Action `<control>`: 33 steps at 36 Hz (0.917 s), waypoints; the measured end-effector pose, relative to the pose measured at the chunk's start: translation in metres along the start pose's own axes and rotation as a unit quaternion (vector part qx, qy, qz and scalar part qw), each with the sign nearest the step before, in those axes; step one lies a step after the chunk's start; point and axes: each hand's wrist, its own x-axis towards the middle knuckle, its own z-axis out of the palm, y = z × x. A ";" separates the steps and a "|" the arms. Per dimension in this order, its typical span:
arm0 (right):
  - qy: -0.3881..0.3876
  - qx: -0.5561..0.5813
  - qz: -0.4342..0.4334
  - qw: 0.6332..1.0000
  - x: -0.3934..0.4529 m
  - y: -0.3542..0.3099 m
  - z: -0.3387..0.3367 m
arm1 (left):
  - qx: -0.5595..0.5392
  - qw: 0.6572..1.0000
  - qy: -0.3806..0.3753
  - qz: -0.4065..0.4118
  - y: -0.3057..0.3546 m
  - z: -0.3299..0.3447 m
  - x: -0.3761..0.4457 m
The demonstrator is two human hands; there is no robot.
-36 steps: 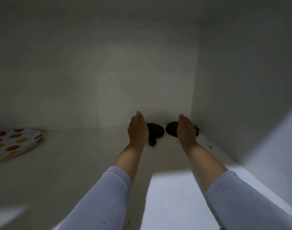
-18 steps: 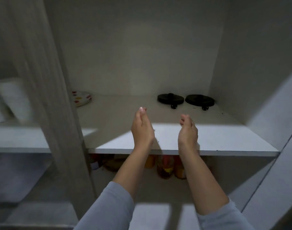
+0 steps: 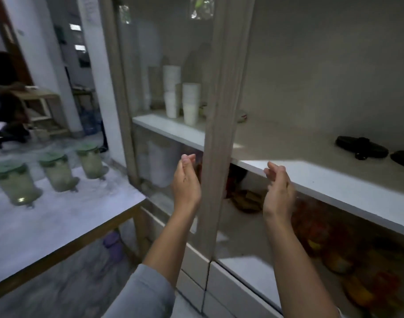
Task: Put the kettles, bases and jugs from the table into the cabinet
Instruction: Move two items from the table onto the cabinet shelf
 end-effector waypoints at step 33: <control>-0.566 -0.113 0.055 0.815 -0.444 0.031 0.366 | 0.141 0.859 0.469 -0.151 -0.017 -0.587 -0.044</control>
